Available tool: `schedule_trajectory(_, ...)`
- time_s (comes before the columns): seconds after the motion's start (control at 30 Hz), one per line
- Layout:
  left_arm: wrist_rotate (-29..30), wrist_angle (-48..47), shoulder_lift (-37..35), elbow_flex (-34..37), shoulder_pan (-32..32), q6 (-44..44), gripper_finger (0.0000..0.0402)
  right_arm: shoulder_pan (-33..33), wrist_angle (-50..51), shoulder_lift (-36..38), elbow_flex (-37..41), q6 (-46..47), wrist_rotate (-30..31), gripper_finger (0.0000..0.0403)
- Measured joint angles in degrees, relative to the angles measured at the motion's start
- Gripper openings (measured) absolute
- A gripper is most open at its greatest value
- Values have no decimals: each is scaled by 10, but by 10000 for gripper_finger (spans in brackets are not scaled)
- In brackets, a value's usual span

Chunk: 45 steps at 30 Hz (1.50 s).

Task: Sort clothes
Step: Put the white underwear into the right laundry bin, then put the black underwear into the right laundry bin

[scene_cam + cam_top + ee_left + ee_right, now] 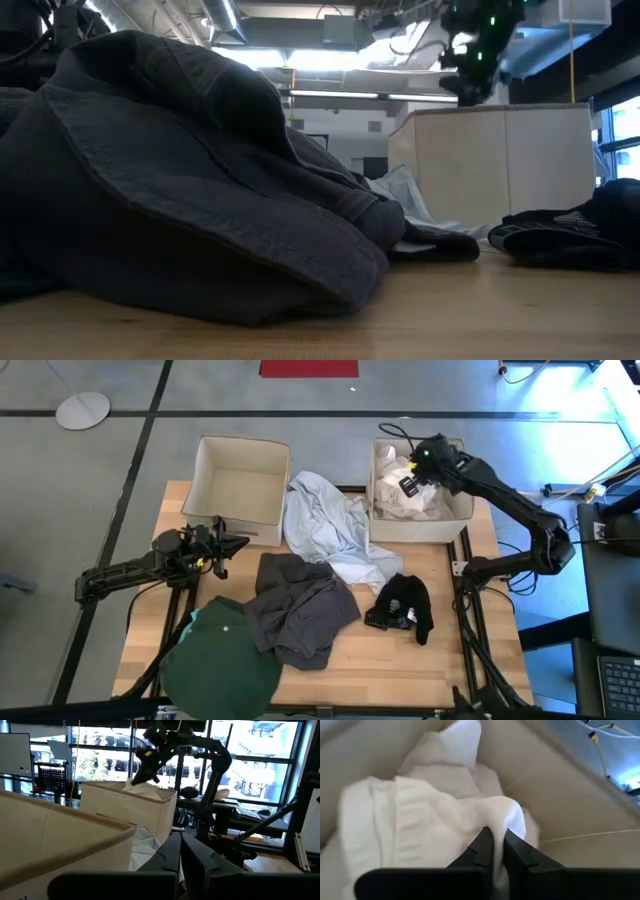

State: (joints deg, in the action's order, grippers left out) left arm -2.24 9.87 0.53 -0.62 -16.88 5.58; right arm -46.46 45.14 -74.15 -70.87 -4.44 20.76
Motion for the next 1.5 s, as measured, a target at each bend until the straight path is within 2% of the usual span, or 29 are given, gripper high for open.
schedule_trajectory(0.27,0,0,0,0,0,0,4,-17,-91,0,122,16,-18,28)
schedule_trajectory(0.7,0,0,0,0,0,0,4,-17,-128,0,220,70,-8,30)
schedule_trajectory(0.8,0,0,0,0,0,1,4,-17,-126,0,221,87,-8,48)
schedule_trajectory(0.9,0,4,0,0,0,11,4,-17,-124,0,220,86,-8,86)
schedule_trajectory(1.03,0,4,0,0,0,11,4,-17,-79,0,185,70,-8,145)
schedule_trajectory(1.2,0,1,0,0,0,5,4,-15,31,0,85,55,-9,202)
schedule_trajectory(1.37,0,0,0,0,0,4,4,-14,130,0,-37,70,-18,230)
schedule_trajectory(1.5,0,0,0,0,0,4,4,11,195,2,-110,93,-82,236)
